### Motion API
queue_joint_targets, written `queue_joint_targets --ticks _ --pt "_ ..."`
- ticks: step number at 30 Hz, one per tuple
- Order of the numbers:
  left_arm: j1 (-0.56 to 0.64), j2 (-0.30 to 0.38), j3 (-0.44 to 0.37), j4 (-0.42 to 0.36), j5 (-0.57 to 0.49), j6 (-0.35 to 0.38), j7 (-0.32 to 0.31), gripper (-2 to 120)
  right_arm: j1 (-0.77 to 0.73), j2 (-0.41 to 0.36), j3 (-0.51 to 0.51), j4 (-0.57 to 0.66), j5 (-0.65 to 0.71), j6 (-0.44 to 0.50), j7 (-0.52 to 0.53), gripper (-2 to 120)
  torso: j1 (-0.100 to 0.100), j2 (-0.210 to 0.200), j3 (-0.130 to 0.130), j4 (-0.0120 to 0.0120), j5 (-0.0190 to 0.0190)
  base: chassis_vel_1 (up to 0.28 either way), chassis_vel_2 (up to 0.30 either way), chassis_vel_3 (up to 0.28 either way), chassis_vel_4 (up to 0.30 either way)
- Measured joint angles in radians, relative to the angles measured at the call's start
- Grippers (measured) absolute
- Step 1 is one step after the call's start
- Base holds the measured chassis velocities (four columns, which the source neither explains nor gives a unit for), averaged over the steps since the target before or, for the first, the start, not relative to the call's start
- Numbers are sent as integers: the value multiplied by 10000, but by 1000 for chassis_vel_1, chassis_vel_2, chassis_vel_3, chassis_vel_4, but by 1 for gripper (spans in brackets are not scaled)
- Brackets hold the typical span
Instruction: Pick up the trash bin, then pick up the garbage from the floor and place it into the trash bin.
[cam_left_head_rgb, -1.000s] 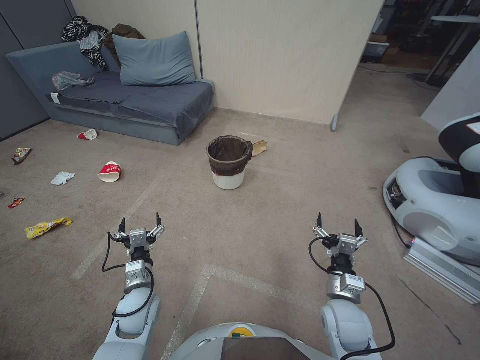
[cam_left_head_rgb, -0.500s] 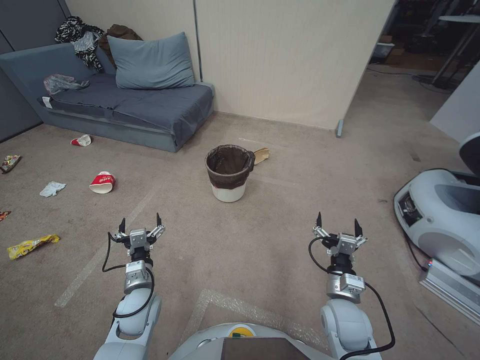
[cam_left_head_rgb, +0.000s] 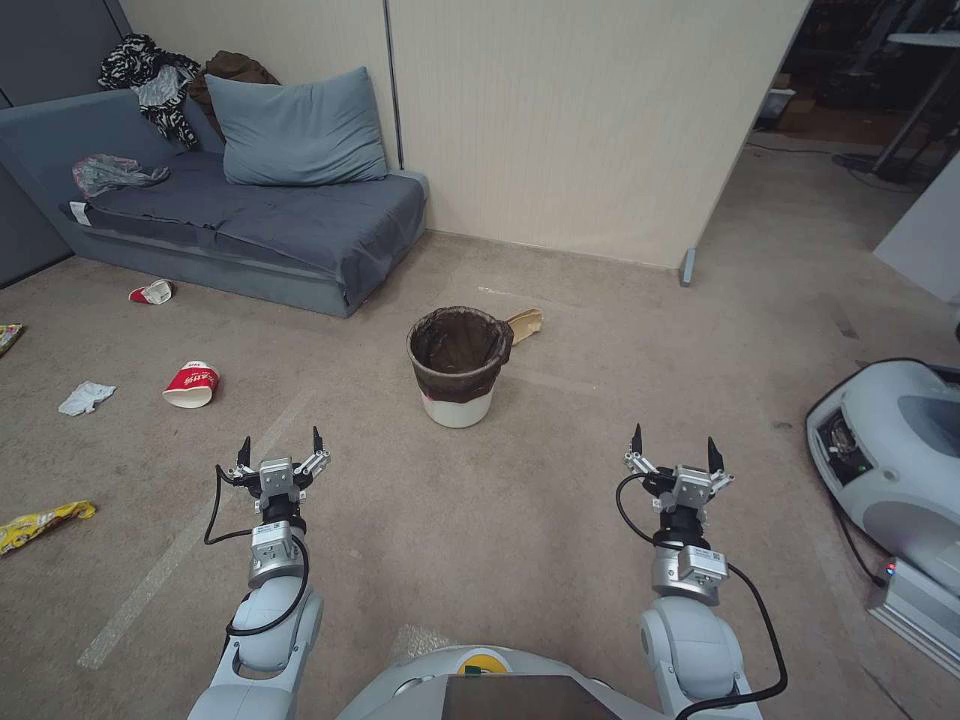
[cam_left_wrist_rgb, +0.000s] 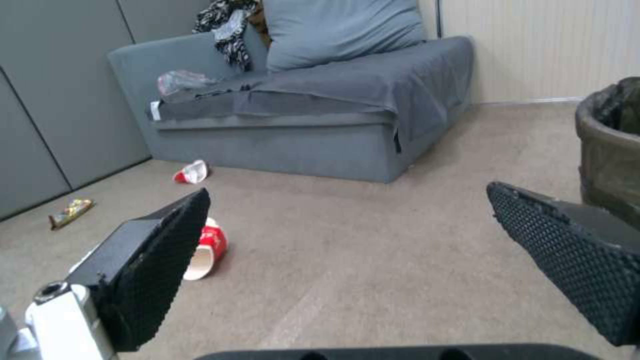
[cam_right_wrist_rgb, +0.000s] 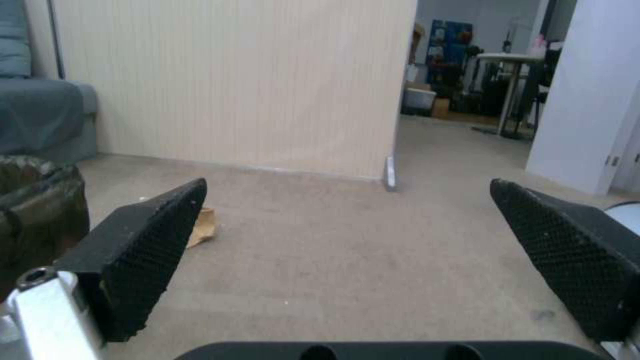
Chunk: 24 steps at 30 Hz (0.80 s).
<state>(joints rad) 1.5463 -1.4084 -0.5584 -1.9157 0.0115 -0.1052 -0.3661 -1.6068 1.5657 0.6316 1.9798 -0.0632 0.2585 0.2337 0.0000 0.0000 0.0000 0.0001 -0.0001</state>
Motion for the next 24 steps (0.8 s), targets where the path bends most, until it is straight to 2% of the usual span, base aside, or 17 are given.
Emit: queue_joint_targets --ticks 24 --pt "-13 2 6 28 14 -17 -6 100 47 41 -5 -65 -76 7 4 100 0 0 0 -1 0 -118 114 113 -117"
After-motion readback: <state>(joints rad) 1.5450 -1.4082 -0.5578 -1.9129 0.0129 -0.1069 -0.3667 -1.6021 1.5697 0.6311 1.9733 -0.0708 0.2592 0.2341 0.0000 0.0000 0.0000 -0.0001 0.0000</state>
